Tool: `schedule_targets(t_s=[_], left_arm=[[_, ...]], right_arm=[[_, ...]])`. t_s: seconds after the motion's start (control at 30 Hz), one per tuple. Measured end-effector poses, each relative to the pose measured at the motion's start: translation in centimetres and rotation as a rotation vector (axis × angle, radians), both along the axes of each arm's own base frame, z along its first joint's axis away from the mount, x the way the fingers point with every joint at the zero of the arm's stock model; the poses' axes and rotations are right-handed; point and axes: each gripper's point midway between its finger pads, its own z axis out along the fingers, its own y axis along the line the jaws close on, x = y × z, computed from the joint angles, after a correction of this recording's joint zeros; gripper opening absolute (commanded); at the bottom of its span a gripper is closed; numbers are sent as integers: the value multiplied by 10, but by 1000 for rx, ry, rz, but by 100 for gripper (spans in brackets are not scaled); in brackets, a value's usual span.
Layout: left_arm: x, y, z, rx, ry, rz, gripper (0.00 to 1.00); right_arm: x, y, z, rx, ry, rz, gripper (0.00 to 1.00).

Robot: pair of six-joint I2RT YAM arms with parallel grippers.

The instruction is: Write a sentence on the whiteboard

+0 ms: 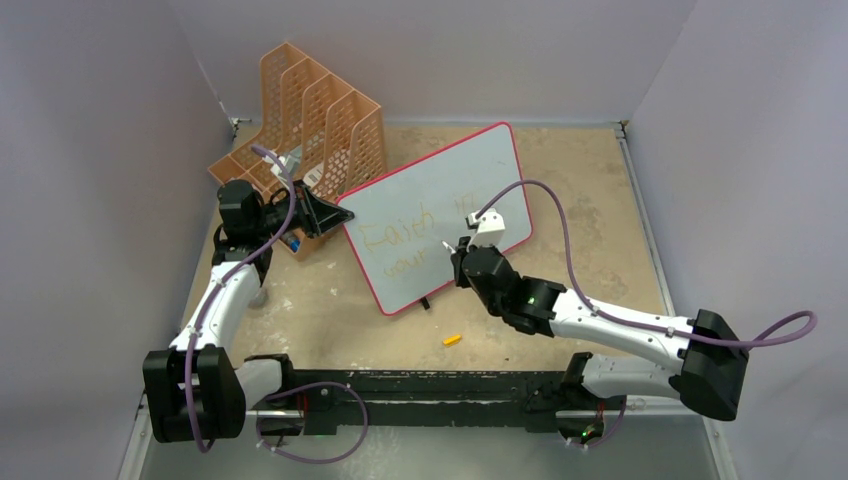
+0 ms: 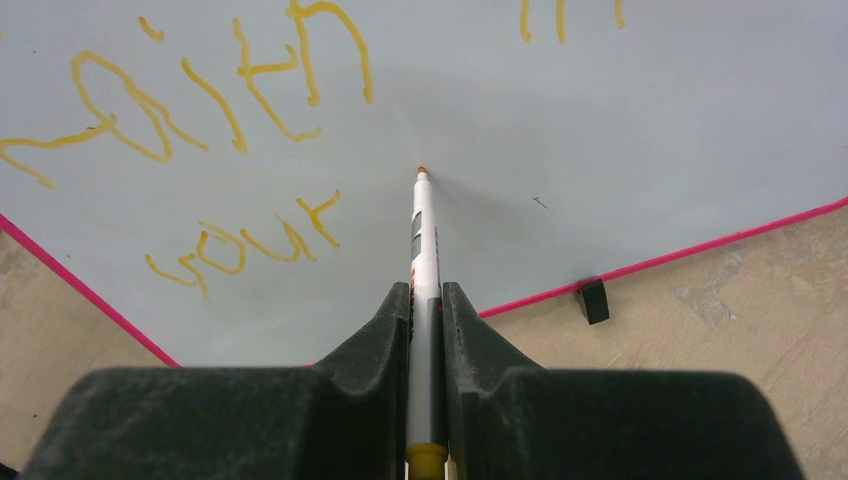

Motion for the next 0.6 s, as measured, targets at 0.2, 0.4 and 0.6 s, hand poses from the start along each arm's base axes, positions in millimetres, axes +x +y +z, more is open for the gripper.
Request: schedule_targets(t_s=[0.2, 0.4, 0.6], left_arm=[[0, 0, 0, 0, 0, 0, 0], [0, 0, 0, 0, 0, 0, 0], [0, 0, 0, 0, -1, 0, 0]], right_arm=[[1, -1, 0, 2, 0, -2, 0], [0, -3, 1, 2, 1, -3, 0], [-3, -9, 5, 2, 5, -4, 0]])
